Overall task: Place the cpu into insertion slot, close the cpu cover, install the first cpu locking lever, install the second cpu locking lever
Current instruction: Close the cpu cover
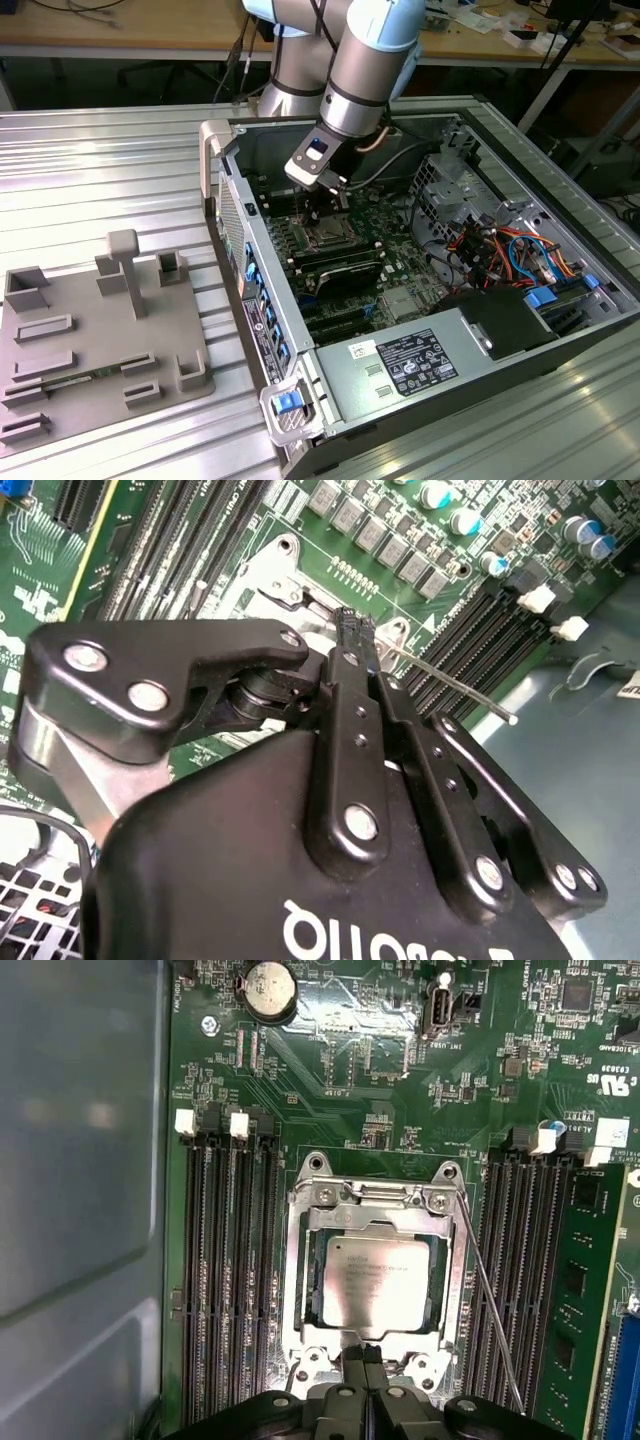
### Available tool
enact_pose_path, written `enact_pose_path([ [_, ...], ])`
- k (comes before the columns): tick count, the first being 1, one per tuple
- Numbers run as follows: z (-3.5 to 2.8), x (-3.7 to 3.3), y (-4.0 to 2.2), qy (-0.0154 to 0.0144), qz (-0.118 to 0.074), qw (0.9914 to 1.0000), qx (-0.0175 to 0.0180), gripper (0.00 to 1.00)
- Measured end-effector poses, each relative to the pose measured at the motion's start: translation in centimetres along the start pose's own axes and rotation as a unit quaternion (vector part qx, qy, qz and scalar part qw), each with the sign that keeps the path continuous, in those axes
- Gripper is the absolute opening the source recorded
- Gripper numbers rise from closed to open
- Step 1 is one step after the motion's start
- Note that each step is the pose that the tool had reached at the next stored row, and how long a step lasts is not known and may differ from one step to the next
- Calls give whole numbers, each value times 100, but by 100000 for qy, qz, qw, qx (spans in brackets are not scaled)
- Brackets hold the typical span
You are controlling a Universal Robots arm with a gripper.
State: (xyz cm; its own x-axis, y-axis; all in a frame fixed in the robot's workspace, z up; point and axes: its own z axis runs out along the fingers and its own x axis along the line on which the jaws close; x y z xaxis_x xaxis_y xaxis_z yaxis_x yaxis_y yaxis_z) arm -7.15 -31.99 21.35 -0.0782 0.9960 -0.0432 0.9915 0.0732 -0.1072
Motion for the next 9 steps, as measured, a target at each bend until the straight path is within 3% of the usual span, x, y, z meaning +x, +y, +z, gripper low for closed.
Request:
enact_pose_path([
  [7,-17,-13,168,-135,-1202,99993,-122,11],
  [9,-24,-18,228,-212,-1684,99985,-344,11],
])
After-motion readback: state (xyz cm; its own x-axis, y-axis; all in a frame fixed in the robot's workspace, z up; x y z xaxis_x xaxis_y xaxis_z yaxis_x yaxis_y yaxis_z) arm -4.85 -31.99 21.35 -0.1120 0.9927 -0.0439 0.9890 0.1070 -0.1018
